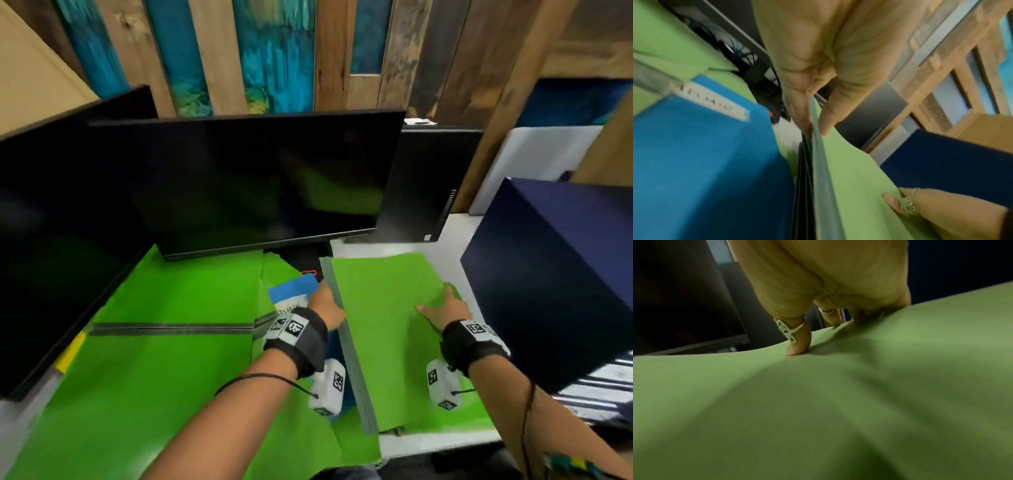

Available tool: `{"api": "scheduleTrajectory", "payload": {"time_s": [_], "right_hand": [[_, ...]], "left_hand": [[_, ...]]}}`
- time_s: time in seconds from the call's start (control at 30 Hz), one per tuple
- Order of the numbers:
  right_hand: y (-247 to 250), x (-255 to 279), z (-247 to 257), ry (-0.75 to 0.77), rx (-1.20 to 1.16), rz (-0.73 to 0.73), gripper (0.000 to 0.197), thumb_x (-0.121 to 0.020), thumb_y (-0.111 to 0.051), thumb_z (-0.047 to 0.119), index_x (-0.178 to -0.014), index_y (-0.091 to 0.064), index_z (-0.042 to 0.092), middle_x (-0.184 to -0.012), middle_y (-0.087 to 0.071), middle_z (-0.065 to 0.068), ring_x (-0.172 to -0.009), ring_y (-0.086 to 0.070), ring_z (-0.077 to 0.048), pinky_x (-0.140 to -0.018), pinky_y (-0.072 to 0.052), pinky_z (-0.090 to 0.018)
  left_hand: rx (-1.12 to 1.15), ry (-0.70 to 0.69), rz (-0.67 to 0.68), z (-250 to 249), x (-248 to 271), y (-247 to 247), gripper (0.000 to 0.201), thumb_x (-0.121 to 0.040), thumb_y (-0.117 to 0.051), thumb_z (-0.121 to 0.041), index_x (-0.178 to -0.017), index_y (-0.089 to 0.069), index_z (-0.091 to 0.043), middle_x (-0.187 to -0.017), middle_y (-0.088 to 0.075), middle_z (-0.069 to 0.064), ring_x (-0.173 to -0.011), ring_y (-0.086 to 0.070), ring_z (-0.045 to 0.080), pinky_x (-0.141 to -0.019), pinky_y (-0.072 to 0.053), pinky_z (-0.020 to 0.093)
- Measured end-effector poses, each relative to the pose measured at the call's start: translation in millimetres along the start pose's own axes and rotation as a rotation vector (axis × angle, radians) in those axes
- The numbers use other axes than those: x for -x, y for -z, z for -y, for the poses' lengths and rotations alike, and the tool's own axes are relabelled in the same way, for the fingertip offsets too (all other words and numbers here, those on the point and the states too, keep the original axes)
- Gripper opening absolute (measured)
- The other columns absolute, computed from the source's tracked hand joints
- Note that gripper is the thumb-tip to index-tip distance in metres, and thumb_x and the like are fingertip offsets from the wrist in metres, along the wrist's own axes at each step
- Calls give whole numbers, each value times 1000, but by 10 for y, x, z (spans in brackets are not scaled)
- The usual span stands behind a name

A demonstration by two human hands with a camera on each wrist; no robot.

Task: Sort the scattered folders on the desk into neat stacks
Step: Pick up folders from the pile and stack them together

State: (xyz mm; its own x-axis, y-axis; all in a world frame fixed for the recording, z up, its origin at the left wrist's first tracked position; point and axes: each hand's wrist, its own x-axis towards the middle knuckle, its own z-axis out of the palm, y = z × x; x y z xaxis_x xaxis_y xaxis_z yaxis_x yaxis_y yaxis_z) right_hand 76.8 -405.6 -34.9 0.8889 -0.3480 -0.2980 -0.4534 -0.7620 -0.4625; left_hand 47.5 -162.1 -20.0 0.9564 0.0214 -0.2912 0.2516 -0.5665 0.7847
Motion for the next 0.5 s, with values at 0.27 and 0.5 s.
{"api": "scheduleTrajectory", "payload": {"time_s": [0.27,0.5], "right_hand": [[-23,-222,-469,-173,187,-18,76,-77,-68,44,-138,-33,15,-137,-38,-20,-128,-39,-37,-105,-37,-42],[-127,-110,188,162,307,-76,63,-83,-62,44,-137,-44,17,-144,-36,-15,-131,-36,-32,-107,-35,-39]], "left_hand": [[-155,71,267,-58,-56,-487,71,-86,-63,-22,-143,-25,-2,-146,-41,13,-130,-45,25,-108,-38,32],[-447,3,26,346,-108,256,64,-91,-53,-19,-147,-22,-17,-155,-15,17,-144,-19,28,-117,-20,31]]}}
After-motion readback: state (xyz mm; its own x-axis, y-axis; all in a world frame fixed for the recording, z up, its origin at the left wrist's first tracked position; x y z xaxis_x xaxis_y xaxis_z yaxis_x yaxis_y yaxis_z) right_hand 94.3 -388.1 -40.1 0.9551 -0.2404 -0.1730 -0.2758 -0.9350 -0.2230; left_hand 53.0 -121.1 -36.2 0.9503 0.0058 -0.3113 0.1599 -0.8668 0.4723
